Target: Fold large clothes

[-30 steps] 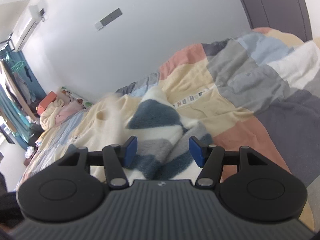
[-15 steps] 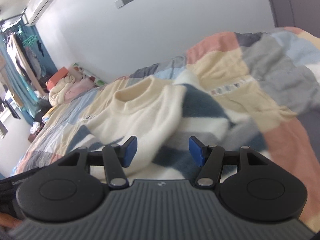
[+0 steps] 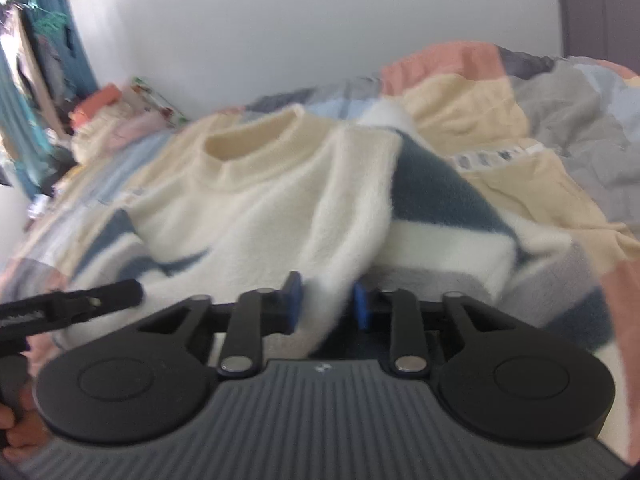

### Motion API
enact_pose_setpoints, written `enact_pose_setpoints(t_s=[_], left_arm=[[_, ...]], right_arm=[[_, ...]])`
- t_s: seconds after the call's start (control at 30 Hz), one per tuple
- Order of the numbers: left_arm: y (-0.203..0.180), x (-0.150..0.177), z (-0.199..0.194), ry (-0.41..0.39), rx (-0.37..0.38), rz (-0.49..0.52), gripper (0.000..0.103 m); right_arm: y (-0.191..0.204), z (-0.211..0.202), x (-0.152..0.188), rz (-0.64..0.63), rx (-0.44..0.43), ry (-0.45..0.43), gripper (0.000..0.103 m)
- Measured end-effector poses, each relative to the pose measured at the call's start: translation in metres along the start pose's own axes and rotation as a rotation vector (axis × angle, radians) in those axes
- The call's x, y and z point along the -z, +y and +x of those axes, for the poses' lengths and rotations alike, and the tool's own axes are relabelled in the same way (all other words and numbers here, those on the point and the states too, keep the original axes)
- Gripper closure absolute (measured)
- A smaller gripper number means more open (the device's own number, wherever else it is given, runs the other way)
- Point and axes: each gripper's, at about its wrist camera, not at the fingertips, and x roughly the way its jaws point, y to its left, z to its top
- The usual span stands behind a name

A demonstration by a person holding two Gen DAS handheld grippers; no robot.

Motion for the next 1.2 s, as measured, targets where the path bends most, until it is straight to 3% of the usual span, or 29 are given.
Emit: enact_pose_setpoints(t_s=[0.3,0.43,0.73,1.07,1.2], left_arm=[[-0.008,0.009,-0.007,0.022,0.021,0.017,0.032],[-0.014,0.014,-0.011,0.059,0.040,0.028,0.030],[-0.014,0.021,-0.033,0.066,0.116,-0.004,0.030],[-0.022,0.026,-0.041,0.093,0.134,0.037,0.030],[-0.023,0.033,-0.039,0.125,0.094,0.030,0.030]], right_arm=[[-0.004,-0.017,0.015,0.008,0.010,0.032,0.084],[-0.006,-0.030,0.019,0.047,-0.013,0.023,0.081],[-0.014,-0.058,0.016,0.084,-0.034,-0.018,0.080],[-0.016,-0.061,0.015,0.078,-0.043,-0.026,0.080],[-0.012,-0.062,0.013,0.043,-0.043,-0.040,0.080]])
